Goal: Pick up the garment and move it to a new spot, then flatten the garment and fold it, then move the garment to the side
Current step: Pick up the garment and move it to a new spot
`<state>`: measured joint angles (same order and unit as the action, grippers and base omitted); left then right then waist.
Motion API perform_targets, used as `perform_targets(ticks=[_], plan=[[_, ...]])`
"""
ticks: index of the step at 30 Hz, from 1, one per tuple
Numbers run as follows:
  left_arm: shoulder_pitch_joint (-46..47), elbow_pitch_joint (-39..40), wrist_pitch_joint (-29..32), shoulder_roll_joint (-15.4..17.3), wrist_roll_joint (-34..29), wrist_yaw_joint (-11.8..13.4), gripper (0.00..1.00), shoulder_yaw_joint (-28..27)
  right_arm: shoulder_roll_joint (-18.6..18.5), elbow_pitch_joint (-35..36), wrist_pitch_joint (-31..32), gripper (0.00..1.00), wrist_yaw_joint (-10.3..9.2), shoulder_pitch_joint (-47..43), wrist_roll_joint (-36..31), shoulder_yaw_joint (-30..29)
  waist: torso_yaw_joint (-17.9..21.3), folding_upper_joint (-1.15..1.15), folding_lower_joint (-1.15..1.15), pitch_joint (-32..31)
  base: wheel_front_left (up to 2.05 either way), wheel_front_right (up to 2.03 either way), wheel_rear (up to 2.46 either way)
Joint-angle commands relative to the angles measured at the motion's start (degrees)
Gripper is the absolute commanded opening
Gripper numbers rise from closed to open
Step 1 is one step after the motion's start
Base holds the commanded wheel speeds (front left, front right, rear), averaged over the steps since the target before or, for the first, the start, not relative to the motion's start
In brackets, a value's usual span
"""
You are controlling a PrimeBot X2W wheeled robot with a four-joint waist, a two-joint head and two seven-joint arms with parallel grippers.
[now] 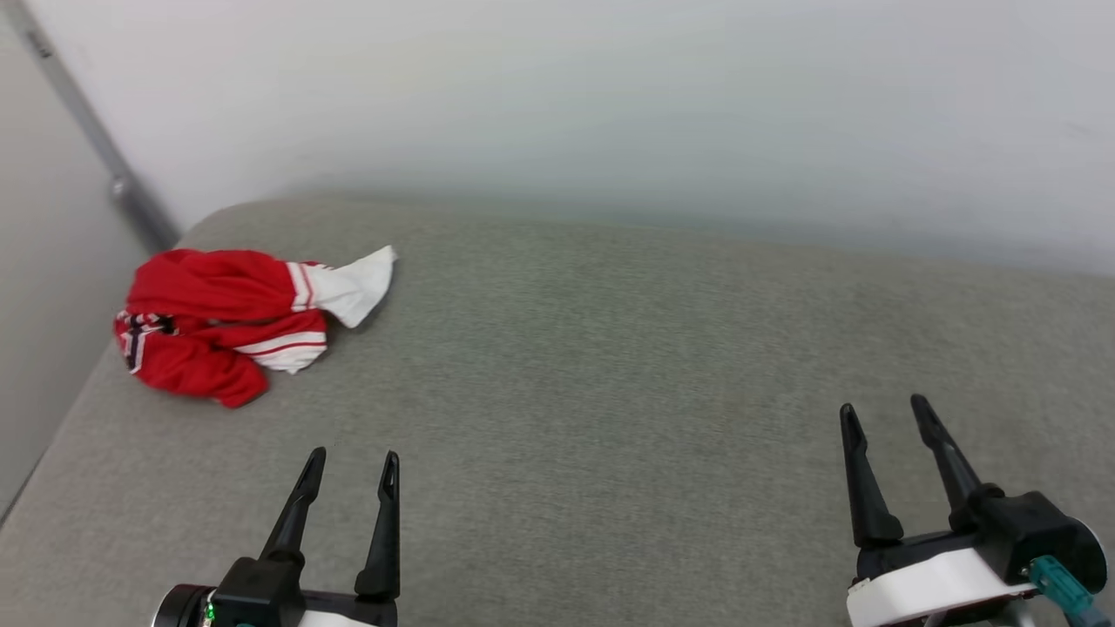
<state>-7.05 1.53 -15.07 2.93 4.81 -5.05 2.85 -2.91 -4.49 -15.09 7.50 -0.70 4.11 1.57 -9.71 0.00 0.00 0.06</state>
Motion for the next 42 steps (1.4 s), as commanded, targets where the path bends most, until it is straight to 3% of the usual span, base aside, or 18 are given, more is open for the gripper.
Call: perform_targets(ticks=[1,13,21,38,42], plan=[[-0.8,0.1,-0.2,-0.1,0.0,0.0,1.0,-0.2,0.1,0.1,-0.1,1.0,-0.02,-0.9,0.2,0.2,-2.5,0.0,0.0,-0.6,0.0,0.0,0.0],[-2.2,-0.1,-0.2,-0.1,-0.1,-1.0,1.0,-1.3,0.0,-0.4,-0.1,1.0,-0.02,-1.9,1.7,2.8,-13.0,0.0,0.0,-2.0,0.0,0.0,0.0],[-3.0,-0.2,-0.2,-0.1,-0.9,-1.6,1.0,-1.6,0.0,-1.0,-0.1,1.0,-0.02,-2.2,2.4,3.8,-17.2,0.0,0.0,-3.1,0.0,0.0,0.0],[-3.4,-0.1,-0.2,-0.1,0.8,-2.2,1.0,-2.7,0.0,-1.2,-0.1,1.0,-0.02,-1.4,3.3,3.8,-17.7,0.0,0.0,-2.4,0.0,0.0,0.0],[-2.1,-1.2,-0.2,-0.1,4.0,-2.2,1.0,-3.4,0.0,-0.6,-0.1,1.0,-0.02,-1.0,2.2,3.5,-16.5,0.0,0.0,-0.3,0.0,0.0,0.0]])
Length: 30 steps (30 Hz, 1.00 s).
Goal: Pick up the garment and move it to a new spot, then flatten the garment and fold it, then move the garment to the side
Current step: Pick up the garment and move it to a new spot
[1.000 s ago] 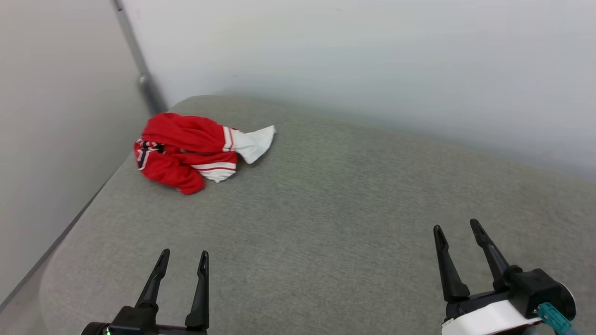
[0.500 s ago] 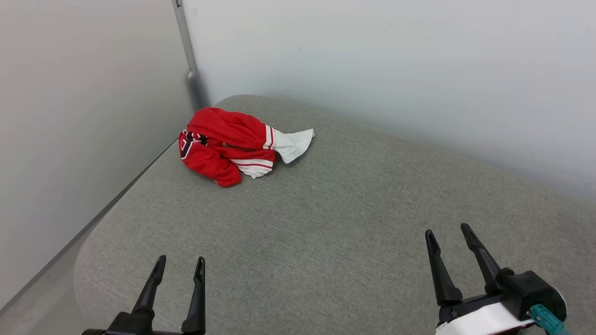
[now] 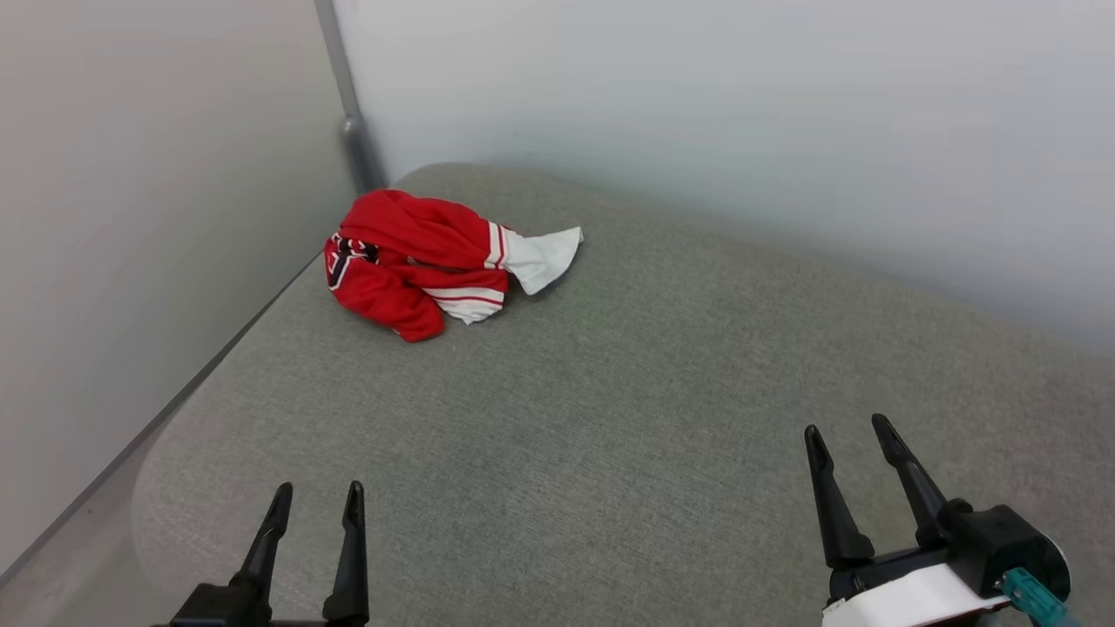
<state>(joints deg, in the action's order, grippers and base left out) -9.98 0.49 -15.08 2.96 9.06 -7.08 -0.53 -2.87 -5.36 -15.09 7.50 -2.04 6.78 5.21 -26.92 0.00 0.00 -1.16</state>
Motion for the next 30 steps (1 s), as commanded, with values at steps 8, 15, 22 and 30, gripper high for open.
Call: perform_targets(ticks=[8,15,22,30], plan=[[9.7,-5.7,-0.1,2.2,3.4,-0.3,1.0,1.6,0.0,1.8,-0.1,1.0,-0.02,3.3,-3.4,-1.4,4.8,0.0,0.0,8.8,0.0,0.0,0.0],[25.2,-11.4,3.4,11.3,11.3,-0.4,1.0,6.3,0.0,4.0,-0.1,1.0,-0.02,6.4,-6.5,-2.1,8.9,0.0,0.0,17.6,0.0,0.0,0.0],[40.2,-12.1,18.9,23.9,22.1,-0.4,1.0,11.0,0.0,5.9,-0.1,1.0,-0.02,9.6,-8.1,-2.4,13.8,0.0,0.0,25.6,0.0,0.0,0.0],[53.7,-14.9,39.7,34.6,31.3,-0.3,1.0,15.2,0.0,7.9,-0.1,1.0,-0.02,11.9,-8.7,-2.7,17.8,0.0,0.0,32.3,0.0,0.0,0.0]])
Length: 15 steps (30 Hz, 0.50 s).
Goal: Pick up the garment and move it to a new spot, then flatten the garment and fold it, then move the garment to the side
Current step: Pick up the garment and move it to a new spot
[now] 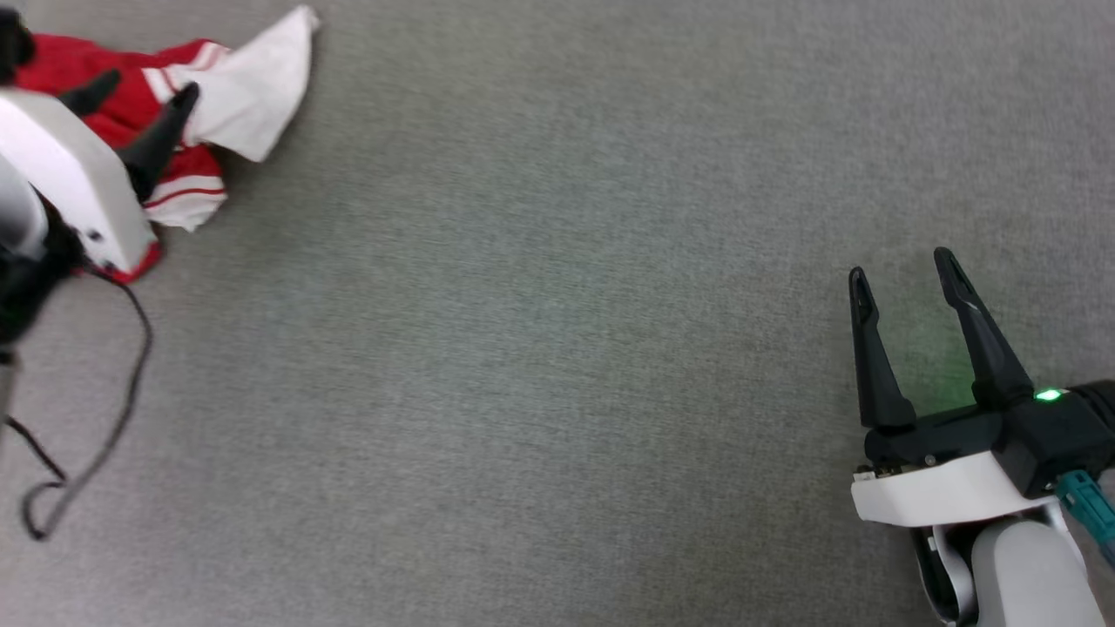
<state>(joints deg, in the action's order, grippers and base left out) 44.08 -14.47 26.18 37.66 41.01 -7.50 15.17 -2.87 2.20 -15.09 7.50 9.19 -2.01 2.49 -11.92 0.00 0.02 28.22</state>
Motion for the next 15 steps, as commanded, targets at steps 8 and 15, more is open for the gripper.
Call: perform_targets(ticks=[8,15], plan=[[10.4,-5.5,14.4,6.1,9.2,0.1,1.0,2.0,0.0,1.8,-0.1,1.0,-0.02,2.4,0.4,0.4,6.5,0.0,-0.02,8.2,0.0,0.0,0.0],[15.9,-14.6,21.6,6.7,10.9,0.1,1.0,4.4,-0.2,2.0,0.1,1.0,-0.06,2.7,1.2,-0.1,9.1,0.0,-0.02,12.3,0.0,0.0,0.0]])
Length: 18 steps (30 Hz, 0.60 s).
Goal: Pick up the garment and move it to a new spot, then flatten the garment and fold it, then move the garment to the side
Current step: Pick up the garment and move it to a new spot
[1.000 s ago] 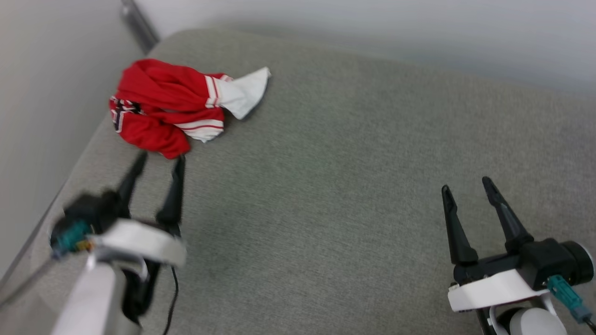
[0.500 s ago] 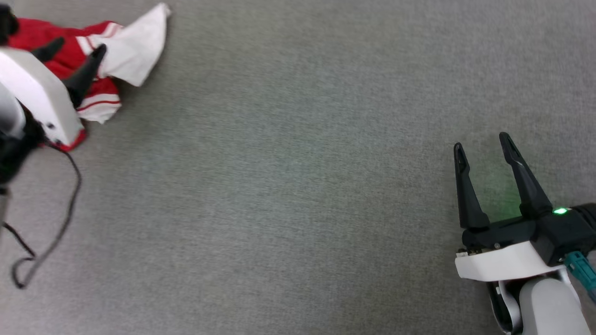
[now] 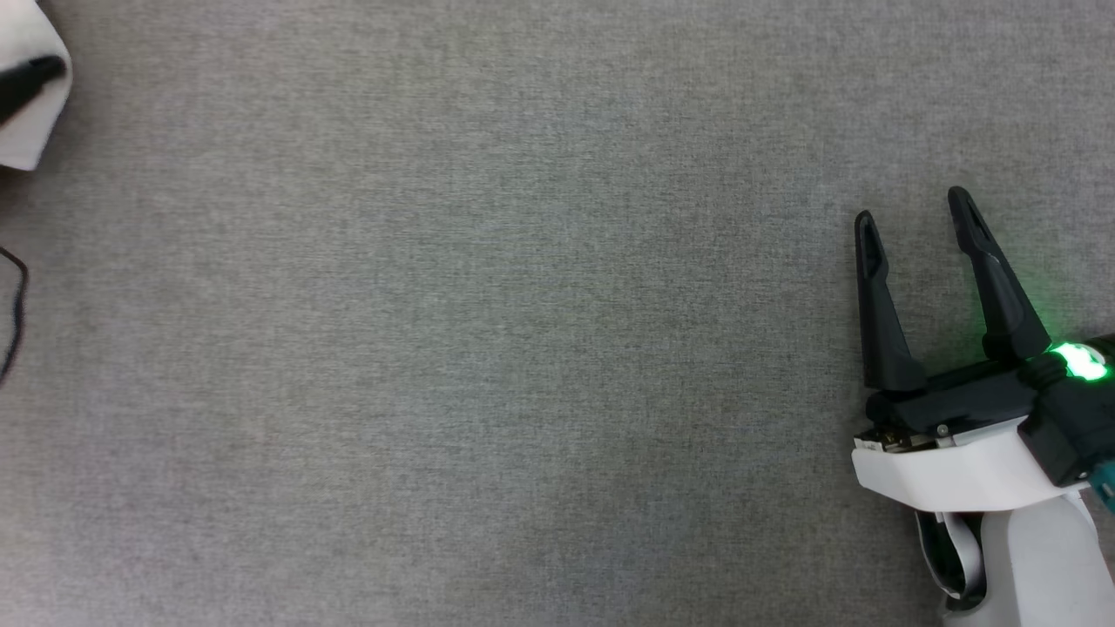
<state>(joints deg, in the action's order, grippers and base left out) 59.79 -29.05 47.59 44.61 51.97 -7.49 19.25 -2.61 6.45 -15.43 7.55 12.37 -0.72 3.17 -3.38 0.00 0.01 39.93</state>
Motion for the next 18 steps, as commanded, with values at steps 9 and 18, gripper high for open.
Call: perform_targets(ticks=[9,18], plan=[[-1.9,-5.8,1.7,-1.9,3.9,0.1,0.0,4.5,-0.6,-2.3,0.6,1.0,-0.12,-0.6,-0.7,-1.7,0.5,0.0,-0.01,1.9,0.0,0.0,0.0],[1.0,-6.0,-10.9,0.3,3.8,0.0,0.0,4.8,-0.5,-3.6,0.5,1.0,-0.1,-1.7,-1.0,-0.6,-0.5,0.0,-0.01,-4.4,0.0,0.0,0.0]])
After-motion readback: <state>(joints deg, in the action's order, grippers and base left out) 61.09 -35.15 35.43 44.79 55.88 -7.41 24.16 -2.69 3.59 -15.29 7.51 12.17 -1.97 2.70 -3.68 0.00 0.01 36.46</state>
